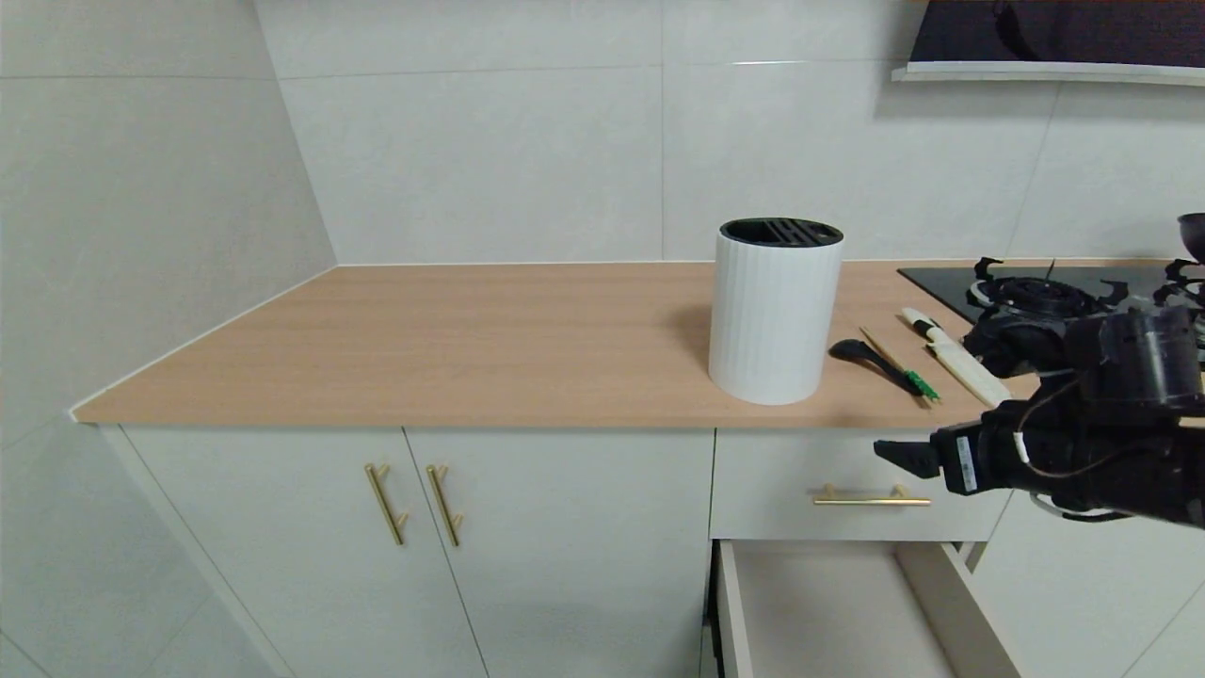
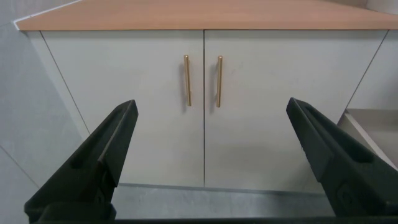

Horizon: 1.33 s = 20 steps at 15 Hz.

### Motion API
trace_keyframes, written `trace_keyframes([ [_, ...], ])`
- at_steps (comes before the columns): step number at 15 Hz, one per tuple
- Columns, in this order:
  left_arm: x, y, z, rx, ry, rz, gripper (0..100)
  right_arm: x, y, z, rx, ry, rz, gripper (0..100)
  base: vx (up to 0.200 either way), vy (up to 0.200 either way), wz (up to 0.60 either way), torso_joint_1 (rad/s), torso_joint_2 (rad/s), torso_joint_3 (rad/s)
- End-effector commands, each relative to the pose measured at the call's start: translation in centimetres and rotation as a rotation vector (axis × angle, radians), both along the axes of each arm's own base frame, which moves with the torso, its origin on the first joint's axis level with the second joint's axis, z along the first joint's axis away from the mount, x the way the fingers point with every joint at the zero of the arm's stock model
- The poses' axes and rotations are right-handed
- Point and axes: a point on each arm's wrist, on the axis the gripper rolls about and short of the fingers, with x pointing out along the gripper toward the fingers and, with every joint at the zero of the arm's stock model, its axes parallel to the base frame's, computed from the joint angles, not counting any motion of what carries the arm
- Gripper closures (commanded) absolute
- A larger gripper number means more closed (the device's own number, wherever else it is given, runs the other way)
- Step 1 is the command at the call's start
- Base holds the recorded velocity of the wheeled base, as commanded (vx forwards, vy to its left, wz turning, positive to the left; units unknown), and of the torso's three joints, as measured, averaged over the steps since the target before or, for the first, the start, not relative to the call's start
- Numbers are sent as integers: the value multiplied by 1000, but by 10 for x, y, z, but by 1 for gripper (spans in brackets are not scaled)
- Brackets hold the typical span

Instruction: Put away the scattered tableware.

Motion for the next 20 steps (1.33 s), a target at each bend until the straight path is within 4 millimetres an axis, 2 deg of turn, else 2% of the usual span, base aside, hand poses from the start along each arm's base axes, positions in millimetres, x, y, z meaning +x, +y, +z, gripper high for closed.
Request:
trace_keyframes([
  [1,0,0,0,1,0,1,0,16,-1,41,20,-37,-31,0,0,0,0,0,0,0],
  [2,0,0,0,1,0,1,0,21,-1,53,27,-39,-43,0,0,0,0,0,0,0],
  [4,0,0,0,-1,0,1,0,27,-1,59,46,-52,-54,0,0,0,0,0,0,0],
  [6,0,0,0,-1,0,1,0,45,-2,51,38,-33,-84,0,0,0,0,0,0,0],
  [9,0,0,0,-1,0,1,0,83,-17,30,5,6,-262,0,0,0,0,0,0,0],
  [11,0,0,0,-1,0,1,0,102,-21,16,-7,29,-327,0,0,0,0,0,0,0],
  [15,0,0,0,-1,0,1,0,113,-31,5,-15,54,-356,0,0,0,0,0,0,0],
  [20,0,0,0,-1,0,1,0,115,-33,-4,-27,83,-361,0,0,0,0,0,0,0],
])
